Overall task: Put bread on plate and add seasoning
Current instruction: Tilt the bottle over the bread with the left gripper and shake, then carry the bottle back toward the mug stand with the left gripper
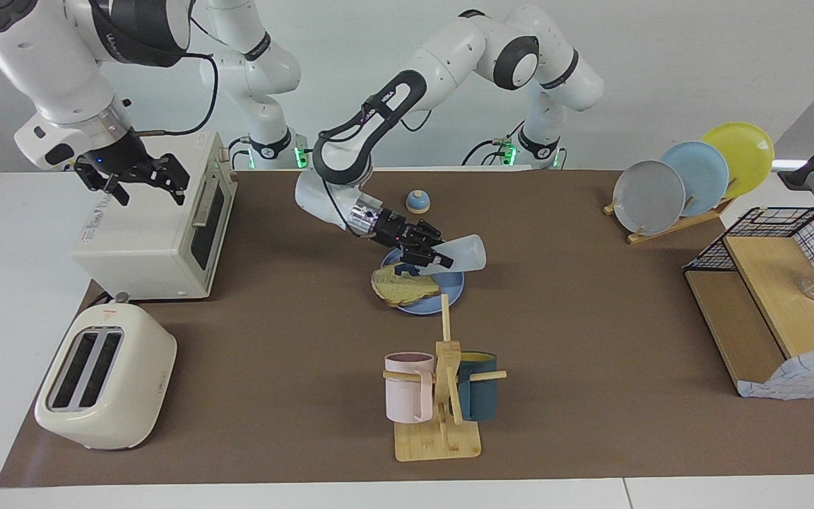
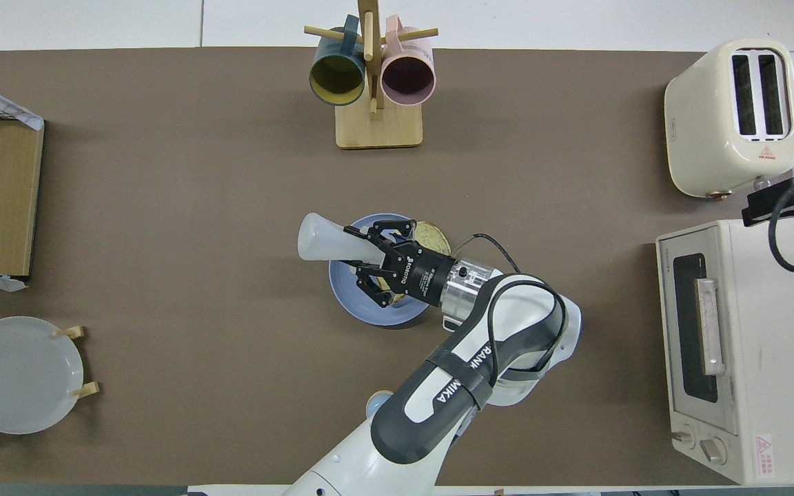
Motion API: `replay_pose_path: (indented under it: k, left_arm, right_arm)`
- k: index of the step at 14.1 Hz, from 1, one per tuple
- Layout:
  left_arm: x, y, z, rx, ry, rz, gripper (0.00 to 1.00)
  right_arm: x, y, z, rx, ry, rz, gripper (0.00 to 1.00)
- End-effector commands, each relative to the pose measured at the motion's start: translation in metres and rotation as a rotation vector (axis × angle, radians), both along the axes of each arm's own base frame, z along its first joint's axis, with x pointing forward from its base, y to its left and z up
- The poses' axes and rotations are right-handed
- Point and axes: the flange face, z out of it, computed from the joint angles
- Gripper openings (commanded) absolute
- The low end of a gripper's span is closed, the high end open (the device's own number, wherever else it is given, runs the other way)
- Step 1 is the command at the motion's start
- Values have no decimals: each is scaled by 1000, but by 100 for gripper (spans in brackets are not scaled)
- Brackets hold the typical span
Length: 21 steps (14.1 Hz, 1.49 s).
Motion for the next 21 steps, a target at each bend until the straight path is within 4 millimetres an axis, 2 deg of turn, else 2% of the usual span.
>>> replay_pose_path:
  k: [1,3,4,7,8,9,10,11,12,13,15,16,19,20,21]
  left_arm:
    - [39,32,-6,-11,9,36,0]
    - [59,48,-6,-3,-6,46,0]
    - [59,48,-6,-4,-7,44,0]
    - [40,32,-5,-2,3,27,0]
    - [23,18,-5,1,4,0,0]
    - [14,14,-6,4,13,7,0]
    - [11,13,-7,-4,23,16,0]
    - [18,19,-1,-18,19,32,0]
    - [23,30,17,-70,23,58,0]
    - [39,54,41,-162,22,114,0]
    - [53,99,96,-364,-7,167,0]
    - [62,119,110,-455,-54,233,0]
    - [95,187,163,-873,-121,396,0]
    - [111,217,174,-998,-176,457,0]
    - [121,233,181,-1114,-214,500,0]
  right_arm:
    - [-5,0,3,17,3,9,100]
    - [-6,0,4,17,1,9,100]
    - [-5,0,3,17,3,9,100]
    - [-5,0,4,17,2,9,100]
    - [-5,0,3,17,3,9,100]
    - [-5,0,3,17,3,9,100]
    - [-5,0,3,17,3,9,100]
    - [-6,0,4,17,1,9,100]
    - [-6,0,4,17,1,9,100]
    - [-6,0,4,17,1,9,100]
    - [-6,0,4,17,3,9,100]
    - [-6,0,4,17,1,9,100]
    - [-6,0,4,17,1,9,100]
    - [-6,0,4,17,1,9,100]
    - [-6,0,4,17,1,9,100]
